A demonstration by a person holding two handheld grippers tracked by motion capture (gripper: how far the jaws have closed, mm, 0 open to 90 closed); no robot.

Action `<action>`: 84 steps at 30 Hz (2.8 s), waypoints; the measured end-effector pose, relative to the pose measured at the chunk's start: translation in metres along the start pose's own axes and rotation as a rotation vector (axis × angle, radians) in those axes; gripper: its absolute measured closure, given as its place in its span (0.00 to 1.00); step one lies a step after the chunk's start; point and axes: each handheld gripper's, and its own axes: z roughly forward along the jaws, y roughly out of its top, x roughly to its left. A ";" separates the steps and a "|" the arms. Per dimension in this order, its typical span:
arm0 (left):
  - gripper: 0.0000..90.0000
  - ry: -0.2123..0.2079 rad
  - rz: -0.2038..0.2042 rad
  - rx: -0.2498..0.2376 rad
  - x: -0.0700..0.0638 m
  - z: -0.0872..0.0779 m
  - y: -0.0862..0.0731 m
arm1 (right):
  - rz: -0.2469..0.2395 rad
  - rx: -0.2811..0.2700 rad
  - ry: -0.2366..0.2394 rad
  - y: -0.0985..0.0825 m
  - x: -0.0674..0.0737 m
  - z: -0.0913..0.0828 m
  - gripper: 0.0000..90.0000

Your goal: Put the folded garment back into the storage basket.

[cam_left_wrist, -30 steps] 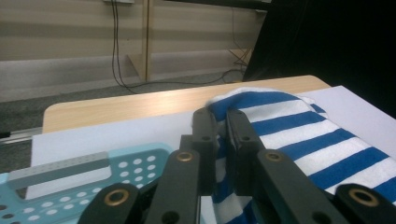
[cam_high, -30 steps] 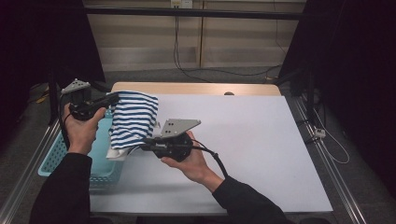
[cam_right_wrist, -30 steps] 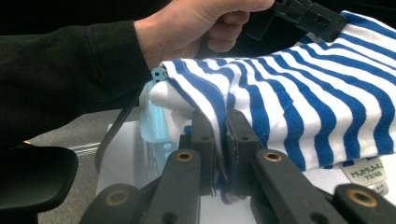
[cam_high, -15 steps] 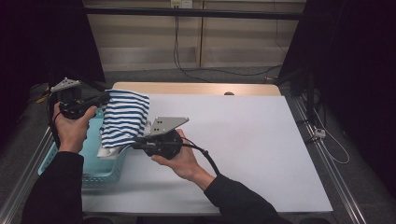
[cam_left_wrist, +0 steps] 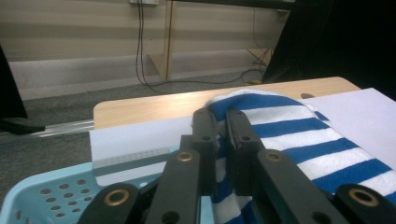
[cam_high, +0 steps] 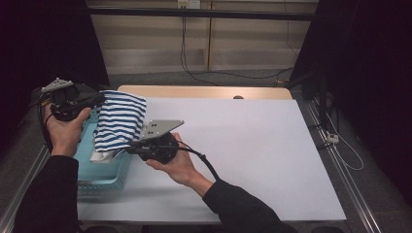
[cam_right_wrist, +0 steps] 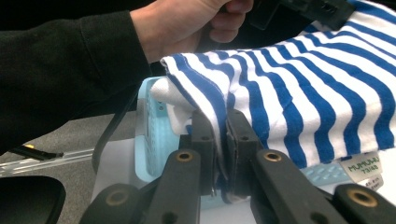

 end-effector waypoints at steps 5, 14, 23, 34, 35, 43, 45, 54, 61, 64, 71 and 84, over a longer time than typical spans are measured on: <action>0.93 0.011 -0.006 0.002 0.007 0.000 -0.001 | -0.008 0.012 0.007 0.001 0.002 0.012 0.94; 0.93 0.021 -0.023 -0.017 0.022 -0.004 -0.005 | -0.006 0.025 0.007 0.002 0.000 0.026 0.94; 0.93 0.058 -0.052 0.022 0.034 -0.008 -0.016 | -0.007 0.048 0.016 -0.001 -0.003 0.039 0.94; 0.93 0.068 -0.065 0.047 0.043 -0.004 -0.020 | -0.007 0.063 0.029 -0.003 0.001 0.058 0.94; 0.93 0.065 -0.070 0.047 0.045 -0.004 -0.022 | -0.006 0.068 0.027 -0.003 0.001 0.059 0.94; 0.93 0.075 -0.060 0.070 0.052 -0.003 -0.030 | 0.008 0.079 0.033 -0.007 0.001 0.067 0.94; 0.93 0.077 -0.047 0.088 0.053 -0.002 -0.031 | 0.003 0.081 0.037 -0.009 0.001 0.069 0.94; 0.93 0.088 -0.039 0.114 0.060 -0.001 -0.037 | 0.007 0.098 0.042 -0.015 0.003 0.080 0.94; 0.93 0.103 -0.049 0.136 0.065 -0.001 -0.039 | 0.022 0.102 0.049 -0.018 0.002 0.088 0.94; 0.93 0.102 -0.059 0.147 0.070 -0.001 -0.044 | 0.021 0.110 0.051 -0.018 0.003 0.091 0.94; 0.93 0.110 -0.079 0.166 0.077 0.003 -0.055 | 0.029 0.127 0.053 -0.023 0.002 0.098 0.94; 0.93 0.124 -0.073 0.215 0.074 0.018 -0.056 | 0.032 0.147 0.047 -0.029 0.000 0.107 0.94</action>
